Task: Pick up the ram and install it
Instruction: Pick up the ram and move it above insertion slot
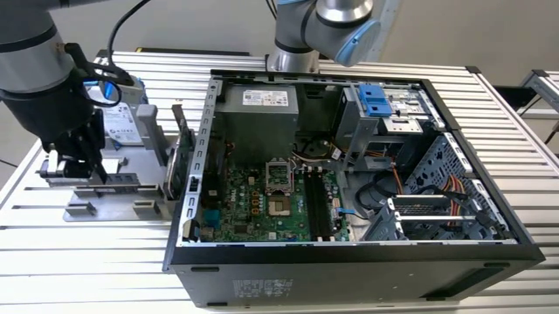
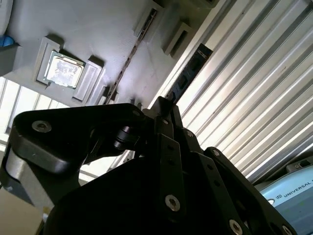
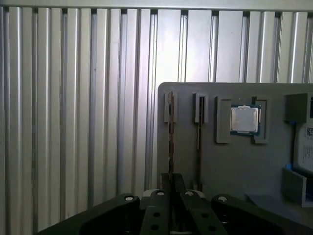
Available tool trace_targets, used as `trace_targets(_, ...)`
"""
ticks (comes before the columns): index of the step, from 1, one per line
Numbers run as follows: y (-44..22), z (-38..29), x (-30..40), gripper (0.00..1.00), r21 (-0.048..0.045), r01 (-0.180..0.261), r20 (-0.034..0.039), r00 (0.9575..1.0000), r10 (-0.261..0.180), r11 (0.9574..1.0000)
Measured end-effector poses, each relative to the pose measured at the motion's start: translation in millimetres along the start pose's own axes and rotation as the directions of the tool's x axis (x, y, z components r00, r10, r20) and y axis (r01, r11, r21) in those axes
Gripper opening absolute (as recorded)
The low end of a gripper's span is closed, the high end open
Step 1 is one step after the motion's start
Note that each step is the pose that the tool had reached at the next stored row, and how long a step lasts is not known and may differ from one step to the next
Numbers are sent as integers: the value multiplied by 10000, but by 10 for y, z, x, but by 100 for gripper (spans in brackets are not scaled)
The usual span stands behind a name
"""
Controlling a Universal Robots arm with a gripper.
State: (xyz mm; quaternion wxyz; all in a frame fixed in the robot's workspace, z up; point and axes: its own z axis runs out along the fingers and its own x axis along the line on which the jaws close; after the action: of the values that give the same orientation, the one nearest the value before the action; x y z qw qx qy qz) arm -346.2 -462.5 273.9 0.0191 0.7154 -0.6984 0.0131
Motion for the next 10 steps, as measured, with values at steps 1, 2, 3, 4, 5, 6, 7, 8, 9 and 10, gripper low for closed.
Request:
trace_targets(1,0,-9,0,0,0,0,0,10000,0,10000)
trace_targets(2,0,-18,1,0,0,0,0,10000,0,10000)
trace_targets(3,0,-28,1,0,0,1,0,10000,-1,10000)
trace_targets(4,0,-39,2,0,0,1,0,10000,-1,10000)
trace_targets(5,0,-49,3,0,0,1,0,10000,-1,10000)
trace_targets(6,0,-60,3,0,-1,1,-1,10000,-1,10000)
trace_targets(7,0,-70,4,0,0,1,0,10000,-1,10000)
trace_targets(8,0,-81,4,0,0,1,0,10000,-1,10000)
trace_targets(9,0,-91,4,0,1,1,0,10000,-1,10000)
trace_targets(10,1,-101,5,0,0,1,0,10000,-1,10000)
